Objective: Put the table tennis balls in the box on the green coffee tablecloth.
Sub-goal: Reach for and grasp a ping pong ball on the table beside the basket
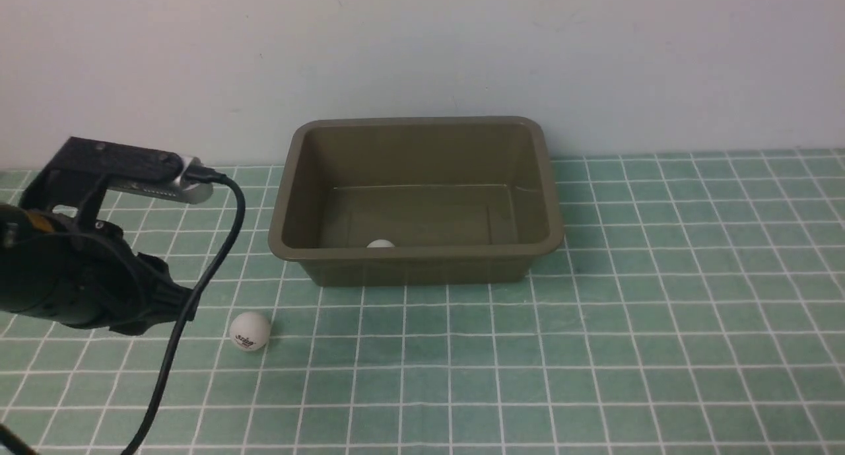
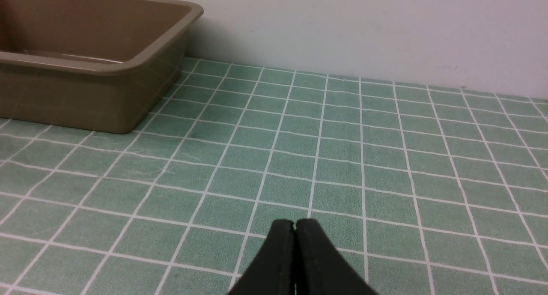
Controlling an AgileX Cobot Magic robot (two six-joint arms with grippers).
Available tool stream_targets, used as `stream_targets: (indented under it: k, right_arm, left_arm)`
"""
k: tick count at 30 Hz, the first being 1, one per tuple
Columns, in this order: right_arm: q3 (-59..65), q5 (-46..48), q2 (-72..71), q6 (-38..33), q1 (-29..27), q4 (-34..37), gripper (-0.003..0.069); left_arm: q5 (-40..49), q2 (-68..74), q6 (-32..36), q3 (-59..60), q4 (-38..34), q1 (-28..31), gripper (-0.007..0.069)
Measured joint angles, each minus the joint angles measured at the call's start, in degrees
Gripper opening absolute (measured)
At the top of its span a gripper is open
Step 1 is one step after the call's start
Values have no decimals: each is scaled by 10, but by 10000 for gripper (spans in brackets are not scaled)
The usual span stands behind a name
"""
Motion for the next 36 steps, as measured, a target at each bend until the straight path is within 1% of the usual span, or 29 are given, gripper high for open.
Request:
stream_targets:
  k: [3,9,15,16,23,26,32,36]
  right_arm:
    - [0,0,0,0,0,0,-18]
    - [0,0,0,0,0,0,-18]
    - [0,0,0,0,0,0,-18]
    - [0,0,0,0,0,0,-18]
    - [0,0,0,0,0,0,-18]
    - [0,0,0,0,0,0,-18]
    - [0,0,0,0,0,0,-18]
    - [0,0,0,0,0,0,-18]
  left_arm:
    - [-1,29,20,-15,-19,0,283]
    - [-2,76,45,-46,-27,0,336]
    - [-5,132,50,-85,-29,0,381]
    - [-7,153,50,-96,-29,0,400]
    - [-27,223,56,-111,-30,0,469]
    - [-40,249,70,-111,-48,0,482]
    - [-48,289,115,-111,-95,0,482]
    - [-63,310,132,-112,-111,0,482]
